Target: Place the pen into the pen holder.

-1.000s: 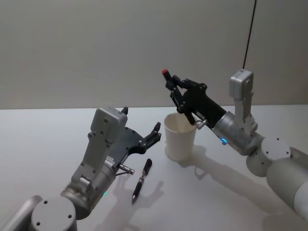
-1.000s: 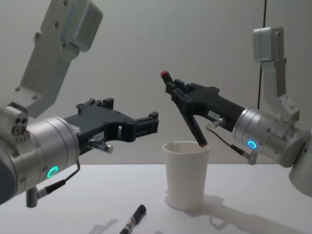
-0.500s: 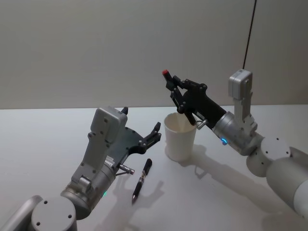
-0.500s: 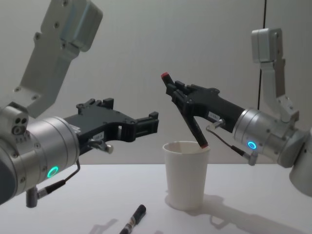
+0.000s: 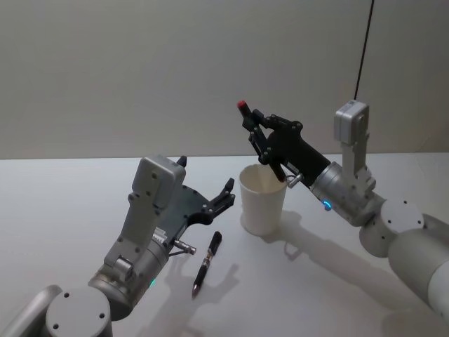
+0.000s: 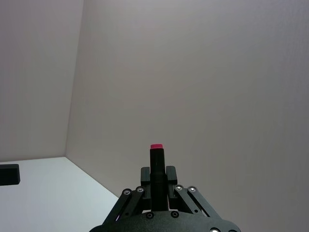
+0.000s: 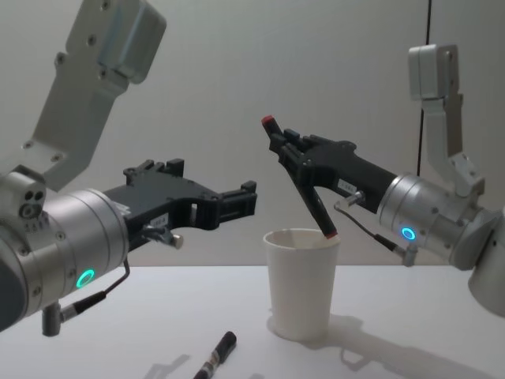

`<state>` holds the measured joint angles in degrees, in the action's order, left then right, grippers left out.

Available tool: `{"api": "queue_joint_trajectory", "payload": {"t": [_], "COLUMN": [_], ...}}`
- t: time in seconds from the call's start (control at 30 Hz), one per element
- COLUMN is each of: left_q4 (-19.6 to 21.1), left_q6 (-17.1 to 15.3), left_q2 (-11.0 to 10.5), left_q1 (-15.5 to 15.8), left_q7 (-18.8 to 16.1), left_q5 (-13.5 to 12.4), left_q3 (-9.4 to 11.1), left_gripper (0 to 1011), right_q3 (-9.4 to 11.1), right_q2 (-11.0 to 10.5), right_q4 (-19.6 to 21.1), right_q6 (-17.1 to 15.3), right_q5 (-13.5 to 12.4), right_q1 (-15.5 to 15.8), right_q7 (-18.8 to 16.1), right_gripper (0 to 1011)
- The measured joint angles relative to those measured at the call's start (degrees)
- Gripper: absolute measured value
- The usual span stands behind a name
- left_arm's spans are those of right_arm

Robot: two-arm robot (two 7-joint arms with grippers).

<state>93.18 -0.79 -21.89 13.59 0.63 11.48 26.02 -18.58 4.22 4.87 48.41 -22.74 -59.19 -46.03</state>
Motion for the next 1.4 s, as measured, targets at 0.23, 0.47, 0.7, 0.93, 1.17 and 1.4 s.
{"api": "queue_joint_trajectory", "payload": {"t": [0.23, 0.47, 0.7, 0.93, 1.17, 1.4], "left_q4": [0.0, 0.0, 0.0, 0.0, 0.0, 0.0], "left_q6": [0.0, 0.0, 0.0, 0.0, 0.0, 0.0], "left_q2": [0.0, 0.0, 0.0, 0.0, 0.0, 0.0], "left_q1": [0.0, 0.0, 0.0, 0.0, 0.0, 0.0], "left_q7": [0.0, 0.0, 0.0, 0.0, 0.0, 0.0], "left_q5": [0.0, 0.0, 0.0, 0.0, 0.0, 0.0], "left_q3": [0.0, 0.0, 0.0, 0.0, 0.0, 0.0], "left_gripper": [1004, 1004, 1004, 1004, 1004, 1004], "right_q3": [0.4, 0.6, 0.9, 1.1, 1.5, 1.9], "right_q2": [0.1, 0.1, 0.0, 0.0, -0.1, -0.1], "right_q4": [-0.2, -0.4, -0.6, -0.6, -0.7, -0.7], "right_q6": [-0.1, -0.9, -2.0, -3.1, -3.9, -4.2], "right_q5": [0.4, 0.9, 1.5, 2.0, 2.5, 2.7], "right_q1": [-0.1, -0.1, 0.0, 0.2, 0.3, 0.4], "right_q7": [-0.2, 0.0, 0.5, 0.8, 0.8, 0.8], "right_gripper": [175, 175, 175, 175, 225, 431]}}
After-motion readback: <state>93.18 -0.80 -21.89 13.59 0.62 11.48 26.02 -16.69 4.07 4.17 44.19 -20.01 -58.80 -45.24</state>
